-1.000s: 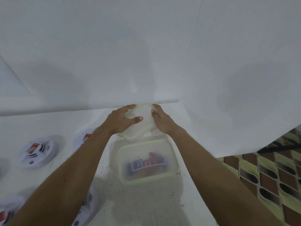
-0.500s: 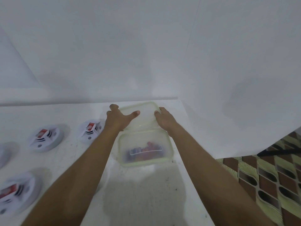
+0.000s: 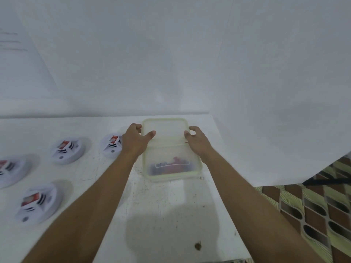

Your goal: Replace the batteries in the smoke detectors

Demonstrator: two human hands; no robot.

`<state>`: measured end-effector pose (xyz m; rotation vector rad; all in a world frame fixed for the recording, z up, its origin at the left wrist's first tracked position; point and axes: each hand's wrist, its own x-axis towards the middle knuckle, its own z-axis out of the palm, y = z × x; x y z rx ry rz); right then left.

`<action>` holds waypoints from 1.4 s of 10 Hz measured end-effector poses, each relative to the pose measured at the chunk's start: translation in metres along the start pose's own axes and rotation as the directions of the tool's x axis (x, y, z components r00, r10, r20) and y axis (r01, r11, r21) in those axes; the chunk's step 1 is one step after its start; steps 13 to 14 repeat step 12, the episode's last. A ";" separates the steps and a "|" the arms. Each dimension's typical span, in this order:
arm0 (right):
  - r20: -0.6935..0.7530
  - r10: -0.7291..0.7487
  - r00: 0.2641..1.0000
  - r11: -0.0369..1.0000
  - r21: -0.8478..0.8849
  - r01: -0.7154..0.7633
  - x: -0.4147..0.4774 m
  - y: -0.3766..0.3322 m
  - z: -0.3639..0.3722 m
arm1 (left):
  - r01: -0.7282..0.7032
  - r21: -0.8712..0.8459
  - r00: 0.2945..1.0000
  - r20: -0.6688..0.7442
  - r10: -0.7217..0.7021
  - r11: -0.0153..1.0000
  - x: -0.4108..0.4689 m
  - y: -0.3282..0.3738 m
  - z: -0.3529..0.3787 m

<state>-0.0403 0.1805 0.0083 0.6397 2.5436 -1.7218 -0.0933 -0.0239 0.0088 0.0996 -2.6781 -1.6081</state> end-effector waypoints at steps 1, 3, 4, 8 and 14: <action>-0.005 -0.004 1.000 1.000 -0.009 0.004 -0.005 0.000 -0.001 | -0.003 0.025 1.000 0.013 0.003 1.000 -0.002 0.001 -0.003; -0.100 0.063 0.993 0.997 0.052 -0.058 -0.028 0.004 -0.003 | -0.009 0.027 0.999 -0.040 0.010 1.000 -0.026 -0.002 -0.015; -0.120 0.039 0.992 0.999 0.020 -0.037 -0.042 0.014 -0.001 | 0.038 0.034 0.995 0.096 -0.041 0.999 -0.045 -0.013 -0.020; -0.129 -0.041 0.991 0.999 0.017 0.044 -0.062 0.022 0.009 | 0.013 0.007 0.990 0.144 -0.014 1.000 -0.069 -0.020 -0.023; -0.185 -0.233 0.955 0.971 0.008 0.239 -0.072 -0.005 -0.002 | -0.270 0.105 0.962 0.001 0.272 0.957 -0.079 0.021 -0.048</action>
